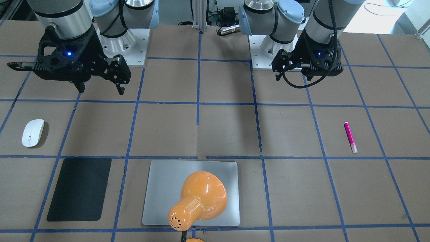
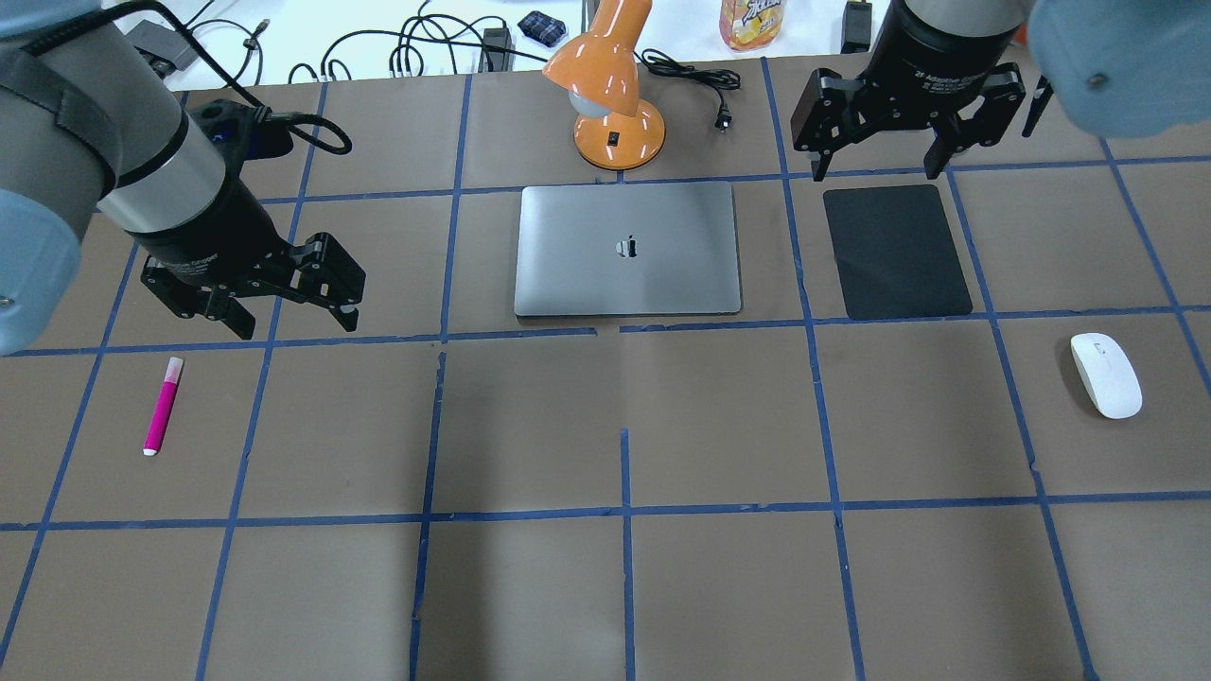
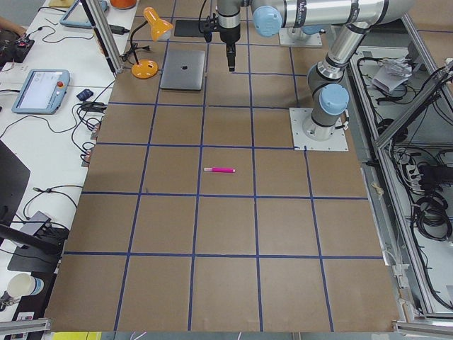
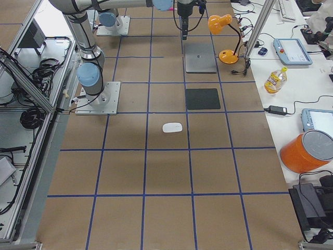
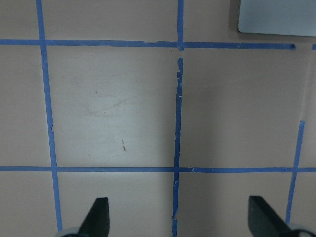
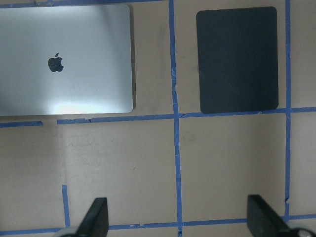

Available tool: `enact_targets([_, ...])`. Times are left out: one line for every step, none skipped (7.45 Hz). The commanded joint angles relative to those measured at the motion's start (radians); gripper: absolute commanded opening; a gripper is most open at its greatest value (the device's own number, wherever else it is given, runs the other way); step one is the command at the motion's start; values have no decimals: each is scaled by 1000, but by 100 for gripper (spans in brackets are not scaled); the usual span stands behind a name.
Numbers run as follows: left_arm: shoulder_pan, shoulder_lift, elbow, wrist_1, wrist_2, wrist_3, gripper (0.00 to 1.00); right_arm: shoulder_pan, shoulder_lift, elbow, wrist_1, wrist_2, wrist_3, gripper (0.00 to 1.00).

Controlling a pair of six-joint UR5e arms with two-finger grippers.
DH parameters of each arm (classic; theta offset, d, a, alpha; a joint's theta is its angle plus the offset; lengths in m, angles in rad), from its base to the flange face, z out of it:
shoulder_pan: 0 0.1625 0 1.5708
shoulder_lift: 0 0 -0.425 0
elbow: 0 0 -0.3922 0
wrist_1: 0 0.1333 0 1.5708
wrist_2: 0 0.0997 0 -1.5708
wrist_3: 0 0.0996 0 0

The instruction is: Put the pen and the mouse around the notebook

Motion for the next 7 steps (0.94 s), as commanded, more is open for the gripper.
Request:
enact_targets([0, 1, -2, 0, 9, 0, 100, -1, 0, 0, -3, 0, 0, 100])
enact_targets([0, -1, -2, 0, 9, 0, 100, -4, 0, 0, -3, -5, 0, 100])
enact_targets([0, -1, -2, 0, 9, 0, 100, -7, 0, 0, -9, 1, -1, 100])
enact_targets([0, -1, -2, 0, 10, 0, 100, -19, 2, -2, -9, 0, -6, 100])
enact_targets([1, -2, -4, 0, 10, 2, 100, -76, 2, -2, -1, 1, -60, 100])
enact_targets([2, -2, -14, 6, 7, 0, 100, -172, 2, 6, -3, 4, -201, 100])
enact_targets([2, -7, -24, 29, 7, 5, 100, -291, 3, 21, -7, 6, -358, 100])
